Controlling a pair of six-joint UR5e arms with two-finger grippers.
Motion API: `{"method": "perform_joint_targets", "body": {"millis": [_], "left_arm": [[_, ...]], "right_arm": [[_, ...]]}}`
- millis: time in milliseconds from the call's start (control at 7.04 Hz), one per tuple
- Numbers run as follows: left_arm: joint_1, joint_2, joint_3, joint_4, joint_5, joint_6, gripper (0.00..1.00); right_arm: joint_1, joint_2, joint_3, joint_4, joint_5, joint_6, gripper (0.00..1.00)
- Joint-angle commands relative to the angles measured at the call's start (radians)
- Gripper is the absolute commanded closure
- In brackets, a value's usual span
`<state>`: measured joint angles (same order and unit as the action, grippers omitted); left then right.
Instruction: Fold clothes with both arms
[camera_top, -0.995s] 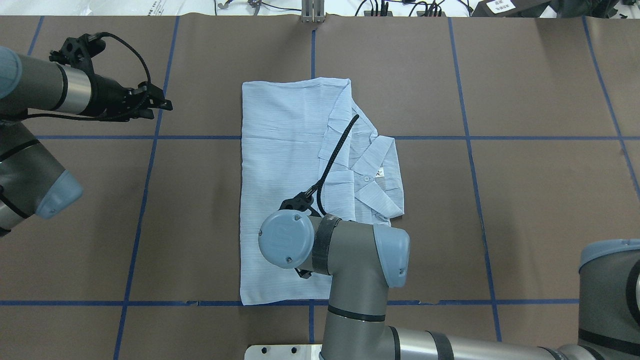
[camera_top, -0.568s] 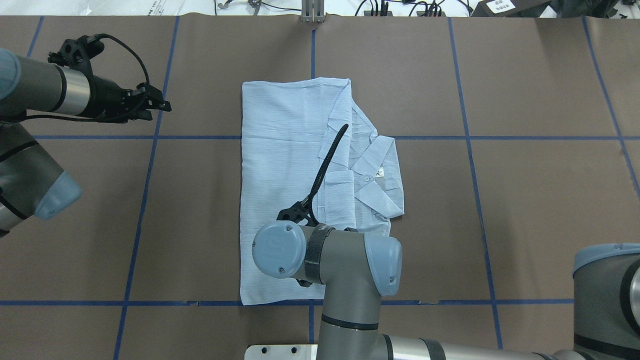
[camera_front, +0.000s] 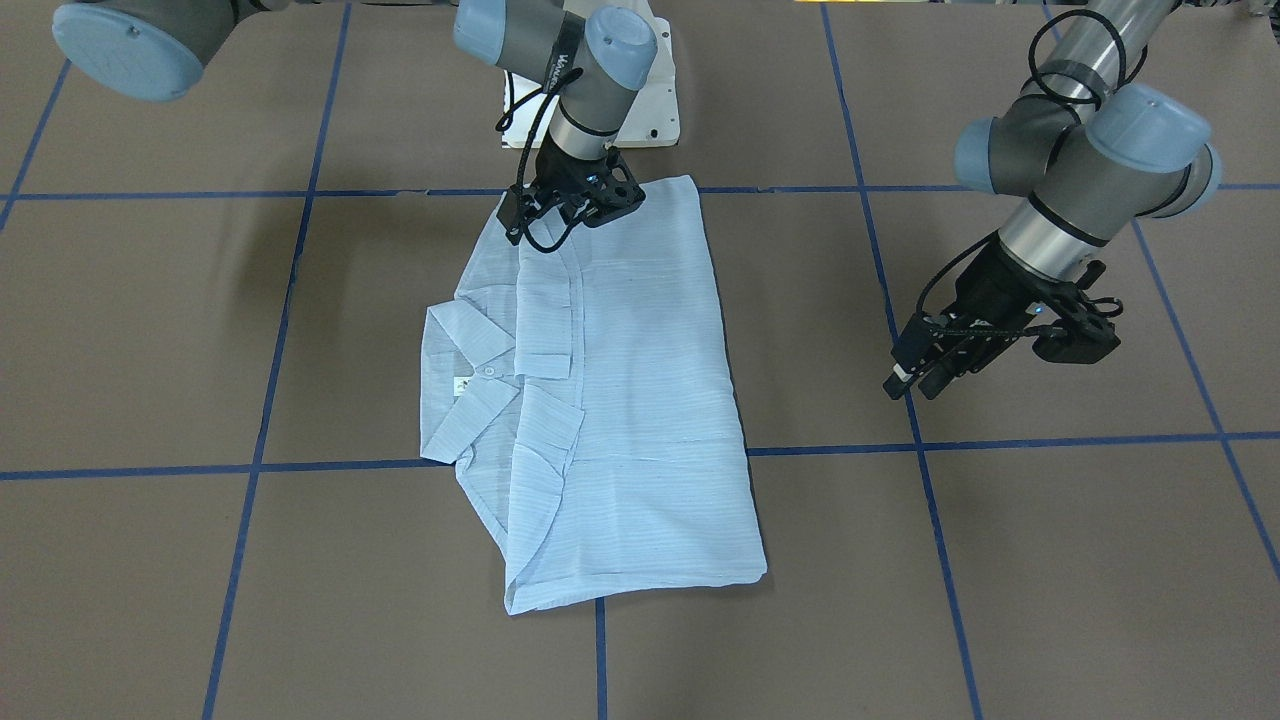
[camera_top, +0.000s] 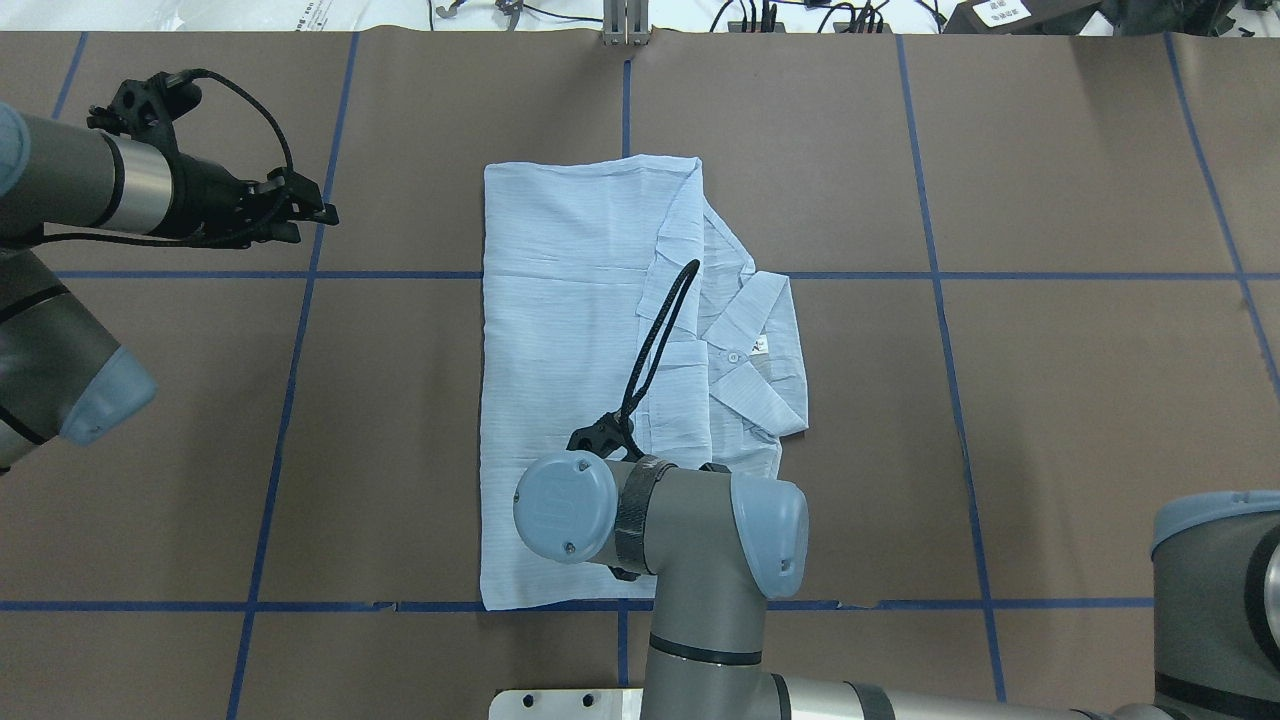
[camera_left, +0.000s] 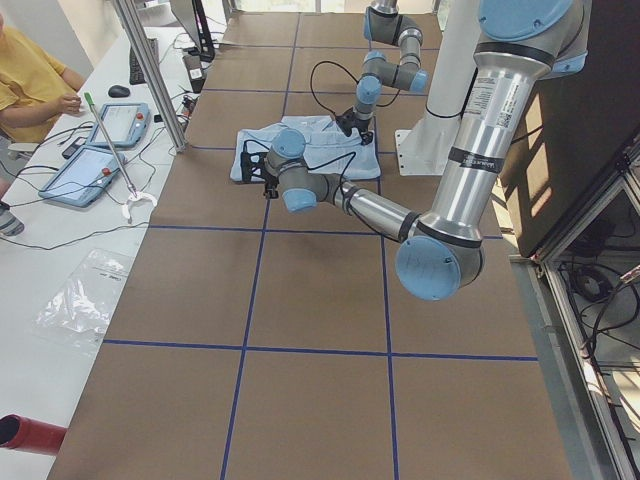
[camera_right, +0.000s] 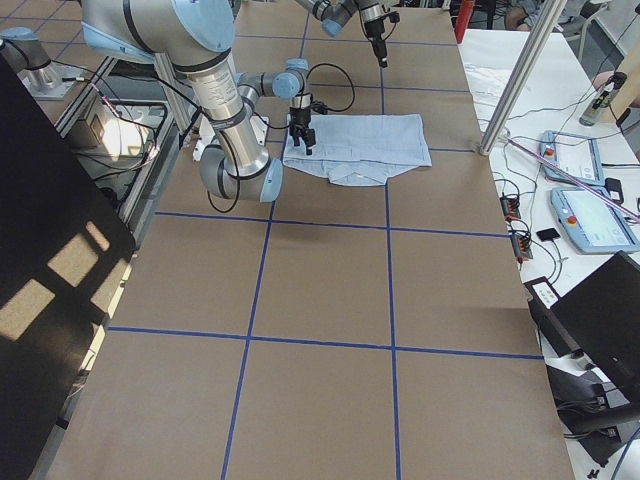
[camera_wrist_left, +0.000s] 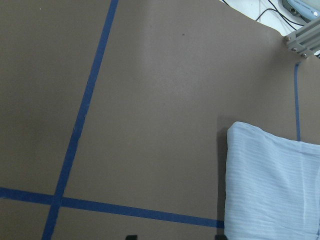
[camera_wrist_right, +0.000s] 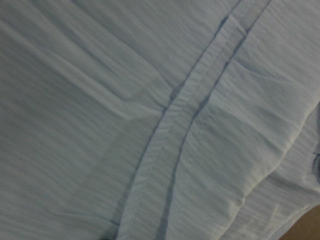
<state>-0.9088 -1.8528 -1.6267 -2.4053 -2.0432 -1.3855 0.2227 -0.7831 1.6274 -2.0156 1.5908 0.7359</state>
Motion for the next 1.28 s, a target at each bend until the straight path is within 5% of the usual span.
{"method": "perform_joint_targets", "body": {"millis": [0,426,1137], "left_arm": [[0.001,0.007,-0.002,-0.002,-0.002,0.003,0.4],[-0.001,0.009,-0.016,-0.002,-0.012,0.005,0.4],[-0.005,0.035,-0.065,0.0,-0.028,0.0,0.4]], "right_arm": [[0.007,-0.028,0.018,-0.024,-0.006,-0.006,0.0],[0.009,-0.227,0.282,-0.122,-0.006,-0.023,0.0],[0.02,-0.265,0.362,-0.161,0.006,-0.006,0.0]]}}
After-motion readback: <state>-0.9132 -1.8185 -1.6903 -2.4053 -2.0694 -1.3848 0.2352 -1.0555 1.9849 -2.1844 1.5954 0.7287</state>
